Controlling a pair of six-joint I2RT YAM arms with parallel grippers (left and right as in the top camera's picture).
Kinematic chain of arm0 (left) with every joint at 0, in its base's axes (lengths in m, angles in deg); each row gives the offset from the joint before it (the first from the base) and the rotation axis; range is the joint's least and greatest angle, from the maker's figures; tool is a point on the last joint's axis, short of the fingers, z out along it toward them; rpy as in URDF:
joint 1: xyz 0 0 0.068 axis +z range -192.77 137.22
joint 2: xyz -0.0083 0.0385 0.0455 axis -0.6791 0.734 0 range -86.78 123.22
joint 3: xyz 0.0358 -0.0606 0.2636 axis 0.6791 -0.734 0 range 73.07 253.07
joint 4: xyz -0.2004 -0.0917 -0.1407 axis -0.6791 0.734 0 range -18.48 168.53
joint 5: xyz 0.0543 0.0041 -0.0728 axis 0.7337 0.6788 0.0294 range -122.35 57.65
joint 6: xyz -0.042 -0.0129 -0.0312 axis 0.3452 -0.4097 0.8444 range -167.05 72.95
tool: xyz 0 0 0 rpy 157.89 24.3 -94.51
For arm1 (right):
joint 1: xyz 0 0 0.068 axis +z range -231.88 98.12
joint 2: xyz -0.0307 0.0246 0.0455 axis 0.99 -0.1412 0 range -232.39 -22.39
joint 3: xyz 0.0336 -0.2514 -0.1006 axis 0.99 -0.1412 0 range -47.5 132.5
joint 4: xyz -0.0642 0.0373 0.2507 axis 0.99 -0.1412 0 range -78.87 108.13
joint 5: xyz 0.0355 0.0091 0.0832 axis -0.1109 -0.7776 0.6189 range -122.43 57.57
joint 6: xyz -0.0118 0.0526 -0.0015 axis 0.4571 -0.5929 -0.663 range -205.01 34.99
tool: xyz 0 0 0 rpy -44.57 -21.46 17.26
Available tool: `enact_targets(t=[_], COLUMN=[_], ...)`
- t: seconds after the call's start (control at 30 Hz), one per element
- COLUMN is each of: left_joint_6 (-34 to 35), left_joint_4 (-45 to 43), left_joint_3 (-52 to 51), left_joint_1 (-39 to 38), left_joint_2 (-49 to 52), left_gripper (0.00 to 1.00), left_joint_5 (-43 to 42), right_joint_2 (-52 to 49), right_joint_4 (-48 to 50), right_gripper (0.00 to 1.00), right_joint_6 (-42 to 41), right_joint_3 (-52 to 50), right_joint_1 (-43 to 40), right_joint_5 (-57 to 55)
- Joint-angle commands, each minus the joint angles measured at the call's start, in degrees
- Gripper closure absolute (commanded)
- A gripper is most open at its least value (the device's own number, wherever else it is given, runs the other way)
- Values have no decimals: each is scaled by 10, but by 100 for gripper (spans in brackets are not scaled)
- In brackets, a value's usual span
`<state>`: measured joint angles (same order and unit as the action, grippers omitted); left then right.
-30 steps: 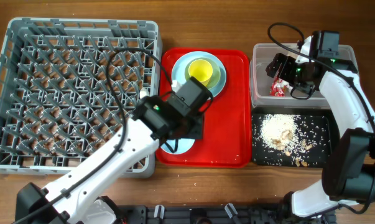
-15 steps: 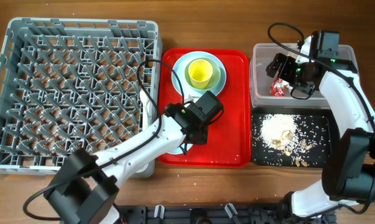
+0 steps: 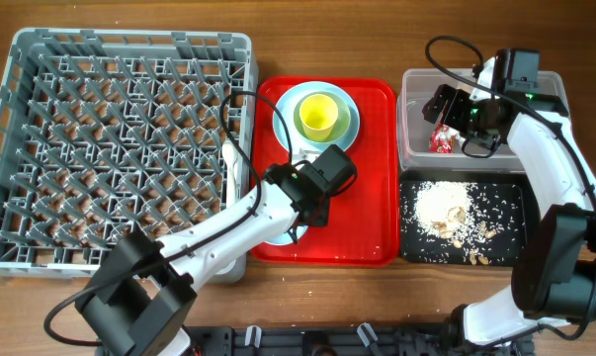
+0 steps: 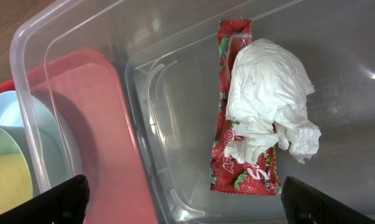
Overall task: Sort waste into correct bins and load items into the dishwasher rack
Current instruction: 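Reach the left gripper to the light-blue bowl and grip its rim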
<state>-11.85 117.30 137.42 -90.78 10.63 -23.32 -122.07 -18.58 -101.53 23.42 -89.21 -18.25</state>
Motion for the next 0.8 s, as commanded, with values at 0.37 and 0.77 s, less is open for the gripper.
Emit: enact_targets(t=[0.37, 0.77], left_joint_6=[-1, -119], left_joint_4=[-78, -77], left_joint_3=[-85, 84], left_joint_1=[1, 200], left_joint_2=[5, -203], left_gripper=[96, 96], left_joint_5=[-31, -206], right_joint_2=[-6, -6], right_joint_4=[3, 3], right_gripper=[0, 0], right_joint_6=[-2, -2], right_joint_3=[0, 0], right_joint_1=[-2, -2], right_joint_5=[9, 9])
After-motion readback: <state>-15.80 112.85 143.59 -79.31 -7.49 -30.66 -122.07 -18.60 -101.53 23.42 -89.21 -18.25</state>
